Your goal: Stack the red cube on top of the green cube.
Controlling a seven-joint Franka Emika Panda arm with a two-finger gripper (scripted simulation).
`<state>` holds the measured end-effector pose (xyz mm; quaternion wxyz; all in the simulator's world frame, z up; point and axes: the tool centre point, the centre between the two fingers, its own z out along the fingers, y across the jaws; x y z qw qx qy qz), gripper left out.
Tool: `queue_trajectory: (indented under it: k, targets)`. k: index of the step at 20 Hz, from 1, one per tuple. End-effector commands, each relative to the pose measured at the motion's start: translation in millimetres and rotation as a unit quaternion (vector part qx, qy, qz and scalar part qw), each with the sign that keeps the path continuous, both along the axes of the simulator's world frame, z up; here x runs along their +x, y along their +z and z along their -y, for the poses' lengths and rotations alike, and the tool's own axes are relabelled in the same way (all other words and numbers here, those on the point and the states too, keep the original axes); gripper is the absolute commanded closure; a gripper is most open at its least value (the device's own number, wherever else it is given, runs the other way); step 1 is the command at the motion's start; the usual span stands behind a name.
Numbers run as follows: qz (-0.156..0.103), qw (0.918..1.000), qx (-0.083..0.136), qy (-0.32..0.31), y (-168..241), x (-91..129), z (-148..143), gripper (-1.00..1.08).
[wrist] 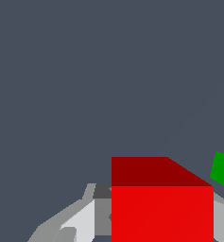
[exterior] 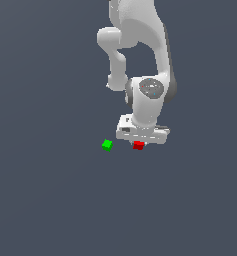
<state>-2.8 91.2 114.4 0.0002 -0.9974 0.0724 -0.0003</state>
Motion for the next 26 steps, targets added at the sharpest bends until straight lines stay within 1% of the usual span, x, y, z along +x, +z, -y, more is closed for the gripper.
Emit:
queue_trajectory:
  k: [1,4,11,14,18,23,24,26]
  targets:
    - [0.000,1.0000,0.000,-0.001,-3.7,-3.6,11.6,1.08]
    - [0.000,1.0000,0.000,-0.001,-11.0,-10.7,32.0,1.08]
    - [0.000,1.0000,0.000,-0.001,-34.4,-31.9,96.4,1.08]
    - [0.000,1.0000,0.000,-0.001,-42.4,-38.6,118.6,1.08]
    - [0.000,1.0000,0.000,-0.001,-49.4,-43.8,137.8,1.08]
    - [0.000,1.0000,0.000,-0.001,-52.4,-45.3,146.1,1.08]
    - [0.000,1.0000,0.000,-0.001,-52.4,-45.3,146.1,-0.92]
    - [0.000,1.0000,0.000,-0.001,-52.4,-45.3,146.1,-0.92]
